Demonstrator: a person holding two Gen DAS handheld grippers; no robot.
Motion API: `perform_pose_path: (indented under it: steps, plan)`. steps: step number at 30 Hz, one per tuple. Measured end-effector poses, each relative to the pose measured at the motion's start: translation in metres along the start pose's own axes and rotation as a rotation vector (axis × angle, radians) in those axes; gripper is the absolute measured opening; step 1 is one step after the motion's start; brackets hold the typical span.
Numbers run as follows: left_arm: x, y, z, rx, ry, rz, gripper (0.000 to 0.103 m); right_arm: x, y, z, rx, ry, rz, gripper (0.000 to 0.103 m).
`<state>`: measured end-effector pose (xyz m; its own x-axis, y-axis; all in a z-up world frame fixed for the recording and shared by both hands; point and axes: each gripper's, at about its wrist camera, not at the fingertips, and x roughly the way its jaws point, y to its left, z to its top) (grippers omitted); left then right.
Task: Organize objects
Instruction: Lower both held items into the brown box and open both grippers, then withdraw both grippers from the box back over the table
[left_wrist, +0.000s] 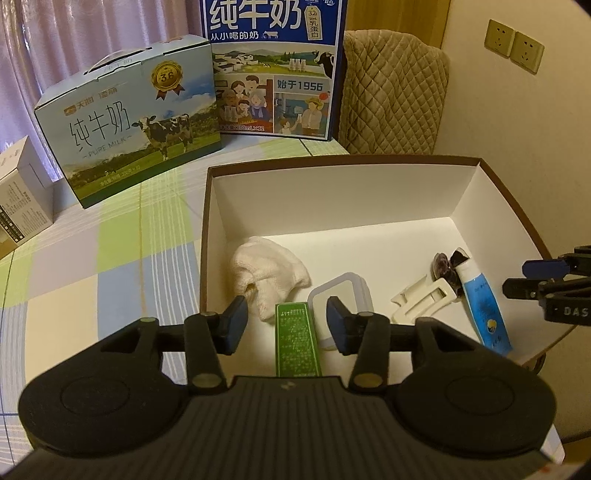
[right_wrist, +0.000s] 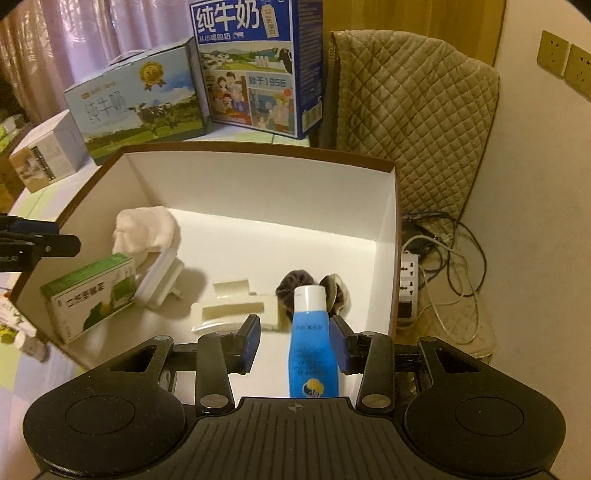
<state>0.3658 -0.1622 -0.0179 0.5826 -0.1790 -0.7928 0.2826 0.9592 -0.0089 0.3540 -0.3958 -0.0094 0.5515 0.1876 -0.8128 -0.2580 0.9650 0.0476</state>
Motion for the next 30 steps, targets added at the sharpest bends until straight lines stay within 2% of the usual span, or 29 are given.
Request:
perform_pose_path:
  steps: [8,14,17,21,23,27,30]
  plan:
    - [-0.019,0.001,-0.011,0.017,0.002,-0.040,0.048,-0.025,-0.003,-0.011,0.019,-0.002,0.057,0.040]
    - [-0.044,0.005,-0.021,0.019,-0.018,-0.067,0.052,-0.052,0.007,-0.020,0.022,-0.040,0.093,0.044]
    - [-0.060,0.010,-0.026,0.009,-0.034,-0.079,0.058,-0.067,0.014,-0.023,0.030,-0.069,0.119,0.048]
    - [-0.081,0.017,-0.034,0.006,-0.053,-0.076,0.065,-0.086,0.027,-0.028,0.031,-0.090,0.142,0.057]
    - [-0.092,0.021,-0.040,0.008,-0.064,-0.072,0.073,-0.096,0.036,-0.031,0.024,-0.105,0.154,0.062]
    - [-0.116,0.032,-0.053,0.000,-0.084,-0.066,0.079,-0.112,0.053,-0.038,0.025,-0.133,0.180,0.071]
    - [-0.133,0.044,-0.062,-0.024,-0.096,-0.063,0.085,-0.118,0.064,-0.044,0.042,-0.122,0.199,0.074]
